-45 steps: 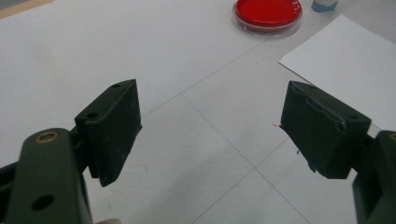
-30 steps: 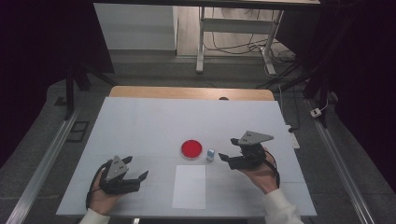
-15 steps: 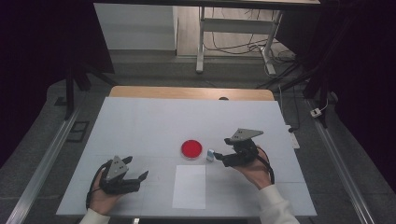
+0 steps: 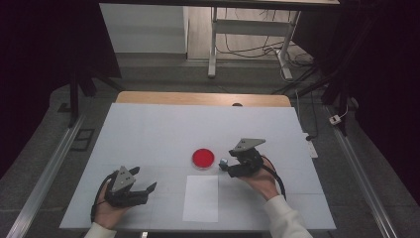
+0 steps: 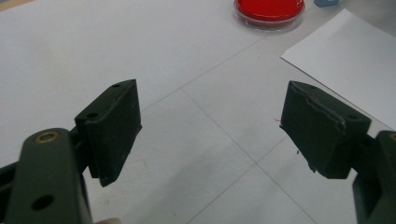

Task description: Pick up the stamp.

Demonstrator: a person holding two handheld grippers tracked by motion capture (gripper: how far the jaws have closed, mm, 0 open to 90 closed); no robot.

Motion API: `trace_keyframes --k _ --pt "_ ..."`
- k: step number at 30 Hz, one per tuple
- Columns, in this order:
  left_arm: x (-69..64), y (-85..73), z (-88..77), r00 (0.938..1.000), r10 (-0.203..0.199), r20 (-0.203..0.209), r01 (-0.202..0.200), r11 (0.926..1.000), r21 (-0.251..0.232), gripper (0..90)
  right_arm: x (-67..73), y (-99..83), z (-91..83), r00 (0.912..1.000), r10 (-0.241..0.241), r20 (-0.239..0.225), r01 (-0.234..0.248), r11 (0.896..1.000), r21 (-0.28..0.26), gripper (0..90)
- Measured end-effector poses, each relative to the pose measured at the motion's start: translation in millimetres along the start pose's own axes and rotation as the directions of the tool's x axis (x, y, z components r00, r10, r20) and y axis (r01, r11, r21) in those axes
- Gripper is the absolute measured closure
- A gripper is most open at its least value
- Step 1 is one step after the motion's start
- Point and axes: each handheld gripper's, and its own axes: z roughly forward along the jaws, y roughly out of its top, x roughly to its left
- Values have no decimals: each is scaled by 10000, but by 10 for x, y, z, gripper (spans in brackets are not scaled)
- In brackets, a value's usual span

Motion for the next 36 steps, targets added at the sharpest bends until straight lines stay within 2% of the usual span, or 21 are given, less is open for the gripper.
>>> trace_keyframes --k 11,13,15,17,22,33,36 --pt "-3 -6 -1 10000 13 -26 -13 10000 18 202 38 -16 63 9994 -296 155 296 9996 -19 495" --pt "-5 -8 -1 10000 13 -35 -13 10000 22 201 58 -30 95 9989 -387 256 387 9992 10 558" --pt "-5 -9 -5 10000 1 -44 0 10000 17 202 60 -35 104 9984 -481 288 481 9988 37 582" --pt "-4 -12 -9 10000 -14 -66 14 10000 16 202 68 -47 128 9975 -602 357 599 9981 110 652" --pt "5 -21 -16 10000 -54 -63 54 10000 18 201 77 -54 147 9979 -592 262 590 9982 74 738" --pt "6 -27 -13 10000 -59 -71 59 10000 29 202 96 -50 143 9968 -735 327 733 9973 95 749" --pt "7 -29 -14 10000 -49 -47 50 10000 31 202 108 -41 130 9966 -773 284 777 9969 -132 749"
